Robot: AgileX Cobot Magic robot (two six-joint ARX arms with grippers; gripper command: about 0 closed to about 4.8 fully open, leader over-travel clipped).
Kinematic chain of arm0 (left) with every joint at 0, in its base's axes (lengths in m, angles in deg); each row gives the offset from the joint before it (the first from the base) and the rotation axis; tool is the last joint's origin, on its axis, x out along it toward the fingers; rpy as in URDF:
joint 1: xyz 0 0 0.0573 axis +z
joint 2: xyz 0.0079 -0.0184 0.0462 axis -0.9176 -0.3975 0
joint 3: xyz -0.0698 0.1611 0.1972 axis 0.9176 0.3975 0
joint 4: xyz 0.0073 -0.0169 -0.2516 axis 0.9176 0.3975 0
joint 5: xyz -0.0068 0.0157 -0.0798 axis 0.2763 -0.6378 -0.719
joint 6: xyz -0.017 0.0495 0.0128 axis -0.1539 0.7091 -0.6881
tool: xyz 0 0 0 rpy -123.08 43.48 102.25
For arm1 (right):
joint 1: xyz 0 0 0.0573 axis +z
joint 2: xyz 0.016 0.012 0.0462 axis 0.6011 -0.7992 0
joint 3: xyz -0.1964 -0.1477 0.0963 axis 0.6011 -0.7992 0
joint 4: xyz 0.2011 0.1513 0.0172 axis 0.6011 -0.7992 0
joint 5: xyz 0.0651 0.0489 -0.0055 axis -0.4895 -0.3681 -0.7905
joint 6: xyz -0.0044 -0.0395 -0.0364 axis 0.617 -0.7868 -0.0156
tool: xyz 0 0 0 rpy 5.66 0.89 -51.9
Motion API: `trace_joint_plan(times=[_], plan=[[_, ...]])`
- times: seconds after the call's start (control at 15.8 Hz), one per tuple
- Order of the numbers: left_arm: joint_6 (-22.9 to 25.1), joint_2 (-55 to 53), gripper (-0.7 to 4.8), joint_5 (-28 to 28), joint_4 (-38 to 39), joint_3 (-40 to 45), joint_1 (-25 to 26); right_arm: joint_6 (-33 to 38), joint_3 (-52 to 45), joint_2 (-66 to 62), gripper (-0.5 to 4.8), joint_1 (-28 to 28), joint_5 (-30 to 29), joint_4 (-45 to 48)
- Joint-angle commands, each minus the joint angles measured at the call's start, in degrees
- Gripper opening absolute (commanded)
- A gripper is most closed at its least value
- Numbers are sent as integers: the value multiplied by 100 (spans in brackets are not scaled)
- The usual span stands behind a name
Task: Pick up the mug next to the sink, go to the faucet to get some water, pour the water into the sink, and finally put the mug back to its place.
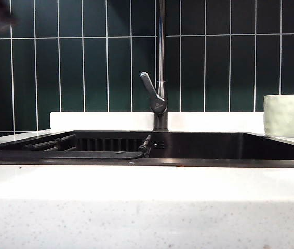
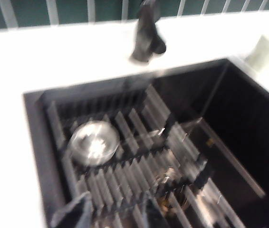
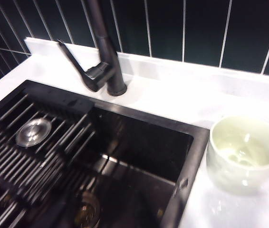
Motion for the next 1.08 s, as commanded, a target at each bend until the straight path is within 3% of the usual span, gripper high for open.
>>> trace_joint_plan(times=[0.06,0.13,0.32,0.44,0.57,0.95,1.08], plan=[[-72,901,110,306,31,590,9,-136,4,667,118,2,-15,-922],[-275,1241,105,424,35,791,9,-133,-70,973,89,7,-17,-1152],[-603,2201,6,761,380,1178,11,-9,-525,1729,39,192,-2,-1351],[-643,2782,-6,942,964,1290,11,76,-927,2531,-6,474,-13,-1757],[-647,3069,-6,938,1362,1316,0,59,-1152,3217,-6,645,11,-2015],[-890,3169,-6,1001,1340,1329,0,-81,-1569,5377,0,649,50,-2063],[-903,3169,-6,1025,1327,1370,0,-120,-1696,5471,-1,647,656,-1902]])
